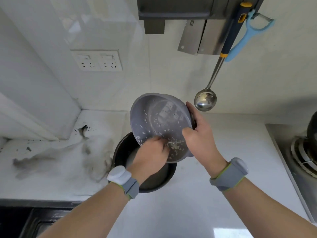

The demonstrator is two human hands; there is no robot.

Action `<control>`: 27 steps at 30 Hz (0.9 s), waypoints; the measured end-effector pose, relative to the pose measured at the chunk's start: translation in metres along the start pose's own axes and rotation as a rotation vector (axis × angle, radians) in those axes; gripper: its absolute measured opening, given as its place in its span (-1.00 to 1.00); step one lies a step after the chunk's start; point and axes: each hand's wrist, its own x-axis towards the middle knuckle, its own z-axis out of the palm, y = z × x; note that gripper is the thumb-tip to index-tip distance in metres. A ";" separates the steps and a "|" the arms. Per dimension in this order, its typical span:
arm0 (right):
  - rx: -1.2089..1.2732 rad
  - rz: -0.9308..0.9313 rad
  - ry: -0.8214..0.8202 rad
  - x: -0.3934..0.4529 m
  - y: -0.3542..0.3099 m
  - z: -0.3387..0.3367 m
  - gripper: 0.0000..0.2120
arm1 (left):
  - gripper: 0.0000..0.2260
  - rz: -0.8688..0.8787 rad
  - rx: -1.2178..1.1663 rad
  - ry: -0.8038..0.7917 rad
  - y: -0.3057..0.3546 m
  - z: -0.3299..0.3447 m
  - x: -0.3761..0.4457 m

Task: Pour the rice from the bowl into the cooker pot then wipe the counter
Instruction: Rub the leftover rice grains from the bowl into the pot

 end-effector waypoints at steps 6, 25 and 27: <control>-0.038 0.002 -0.037 -0.007 -0.003 -0.011 -0.26 | -0.57 0.247 0.378 0.170 -0.046 -0.039 0.000; 0.235 0.065 0.128 -0.011 0.004 0.012 -0.27 | -0.15 0.011 0.104 -0.027 -0.042 0.029 -0.033; 0.245 0.066 0.128 -0.011 0.004 0.016 -0.28 | -0.15 -0.010 -0.045 -0.038 -0.033 0.037 -0.037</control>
